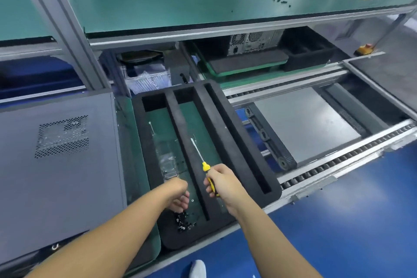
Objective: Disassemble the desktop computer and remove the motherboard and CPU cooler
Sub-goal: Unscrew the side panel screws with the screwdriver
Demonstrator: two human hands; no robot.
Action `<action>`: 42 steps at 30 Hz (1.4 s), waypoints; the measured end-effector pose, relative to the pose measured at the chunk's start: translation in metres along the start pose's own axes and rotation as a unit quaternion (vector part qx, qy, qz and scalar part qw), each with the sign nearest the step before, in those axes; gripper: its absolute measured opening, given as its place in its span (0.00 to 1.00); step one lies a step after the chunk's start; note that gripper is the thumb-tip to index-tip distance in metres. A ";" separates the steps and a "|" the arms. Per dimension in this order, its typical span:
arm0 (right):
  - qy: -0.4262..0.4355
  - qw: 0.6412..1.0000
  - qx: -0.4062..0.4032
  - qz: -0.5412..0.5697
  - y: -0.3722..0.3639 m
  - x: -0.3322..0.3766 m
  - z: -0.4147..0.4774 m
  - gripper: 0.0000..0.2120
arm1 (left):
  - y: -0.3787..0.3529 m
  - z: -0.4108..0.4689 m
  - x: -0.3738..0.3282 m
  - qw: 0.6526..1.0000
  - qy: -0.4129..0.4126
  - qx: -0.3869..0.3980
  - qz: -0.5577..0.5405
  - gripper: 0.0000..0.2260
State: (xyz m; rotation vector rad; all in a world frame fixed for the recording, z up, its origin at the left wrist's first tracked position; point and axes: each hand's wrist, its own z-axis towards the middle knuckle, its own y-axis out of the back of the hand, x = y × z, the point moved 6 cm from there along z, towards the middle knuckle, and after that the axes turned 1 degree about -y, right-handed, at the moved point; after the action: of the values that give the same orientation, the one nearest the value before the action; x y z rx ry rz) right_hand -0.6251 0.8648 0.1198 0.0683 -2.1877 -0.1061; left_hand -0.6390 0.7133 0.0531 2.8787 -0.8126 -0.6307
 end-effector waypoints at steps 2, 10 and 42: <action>-0.001 1.000 0.012 -0.006 0.001 -0.002 0.005 0.04 | -0.001 0.006 0.005 0.998 0.022 0.006 -0.059 0.15; 0.002 0.998 0.050 -0.031 0.000 0.006 0.015 0.04 | 0.003 0.007 -0.002 0.980 -0.019 -0.003 -0.197 0.31; 0.125 0.951 0.280 -0.033 -0.449 0.039 -0.191 0.05 | 0.280 -0.220 0.307 0.762 -0.398 -0.082 -0.505 0.16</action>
State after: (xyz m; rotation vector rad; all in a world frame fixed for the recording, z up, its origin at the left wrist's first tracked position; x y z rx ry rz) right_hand -0.4878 0.4051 0.2165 0.4510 -1.8994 0.4658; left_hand -0.4465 0.3086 0.1947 2.5706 0.9167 -1.9305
